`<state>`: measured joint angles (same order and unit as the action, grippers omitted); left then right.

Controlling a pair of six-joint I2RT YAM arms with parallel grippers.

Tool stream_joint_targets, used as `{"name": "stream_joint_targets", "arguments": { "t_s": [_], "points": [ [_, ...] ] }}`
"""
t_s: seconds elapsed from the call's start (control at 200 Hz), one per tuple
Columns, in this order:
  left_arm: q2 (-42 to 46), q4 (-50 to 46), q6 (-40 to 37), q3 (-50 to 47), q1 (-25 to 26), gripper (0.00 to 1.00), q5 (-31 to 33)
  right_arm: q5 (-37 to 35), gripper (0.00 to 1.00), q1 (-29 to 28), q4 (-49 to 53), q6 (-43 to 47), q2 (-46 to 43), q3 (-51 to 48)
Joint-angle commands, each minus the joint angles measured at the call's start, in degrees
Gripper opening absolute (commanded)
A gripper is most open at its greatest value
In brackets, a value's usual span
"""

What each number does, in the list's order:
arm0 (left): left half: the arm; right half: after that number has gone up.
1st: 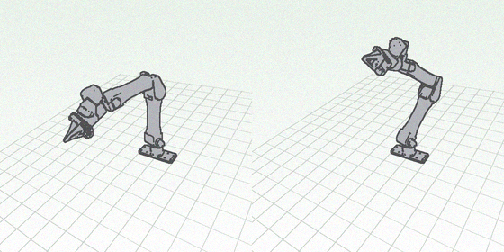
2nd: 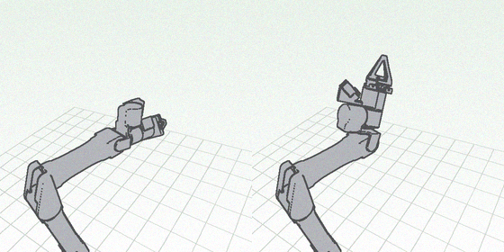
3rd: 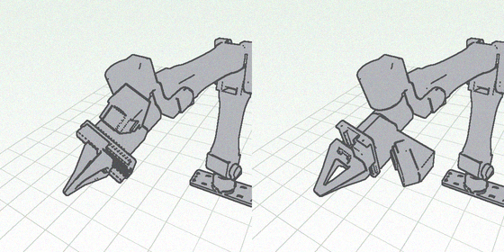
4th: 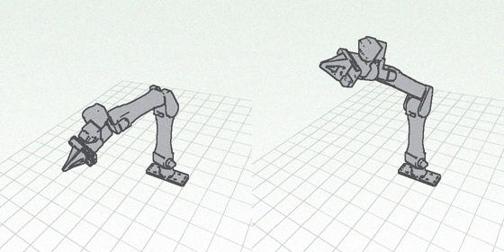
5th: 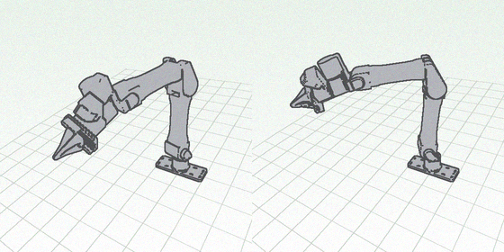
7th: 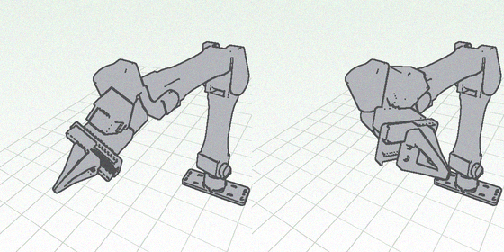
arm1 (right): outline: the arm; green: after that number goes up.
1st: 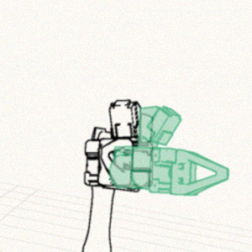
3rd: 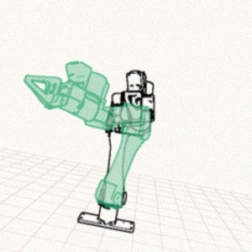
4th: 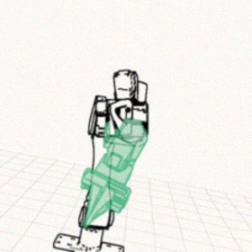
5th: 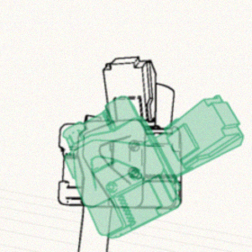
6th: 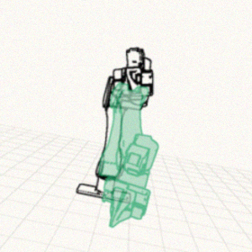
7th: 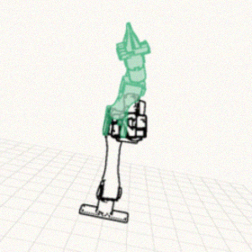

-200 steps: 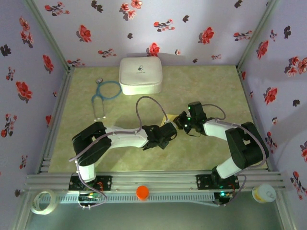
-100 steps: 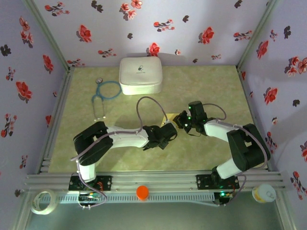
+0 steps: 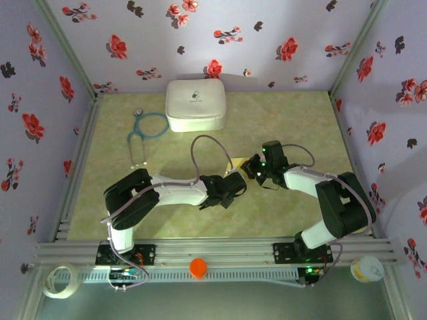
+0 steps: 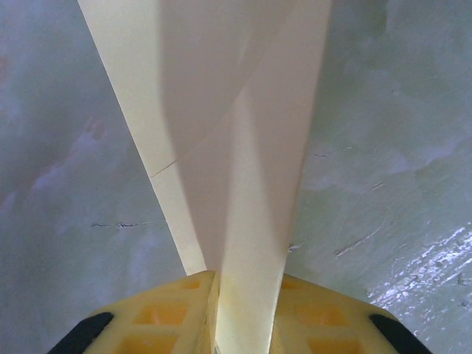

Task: Fold a paper plane with a square sheet of paper (pick it up from the middle)
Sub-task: Fold the wing for the fifth time at the center of the table.

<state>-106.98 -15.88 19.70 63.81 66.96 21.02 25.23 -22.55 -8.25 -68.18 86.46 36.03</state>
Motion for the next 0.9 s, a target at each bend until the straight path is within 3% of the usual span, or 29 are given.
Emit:
{"name": "stream_joint_targets", "arguments": {
  "t_s": [0.0,0.165,0.585,0.895],
  "points": [
    [0.5,-0.8,-0.1,0.7,0.1,0.26,1.6,-0.1,0.04,-0.2,-0.5,-0.7,0.0,-0.3],
    [2.2,0.9,-0.1,-0.6,0.1,0.31,1.6,-0.1,0.04,-0.2,-0.4,-0.7,0.2,-0.1],
    [2.3,1.8,0.0,-1.2,0.1,0.30,1.5,-0.2,0.04,-0.3,-0.5,-0.8,0.4,-0.3],
    [2.2,2.0,0.2,-1.3,0.0,0.21,1.4,-0.1,0.04,-0.2,-0.5,-0.7,0.5,-0.2]
  ]
}}
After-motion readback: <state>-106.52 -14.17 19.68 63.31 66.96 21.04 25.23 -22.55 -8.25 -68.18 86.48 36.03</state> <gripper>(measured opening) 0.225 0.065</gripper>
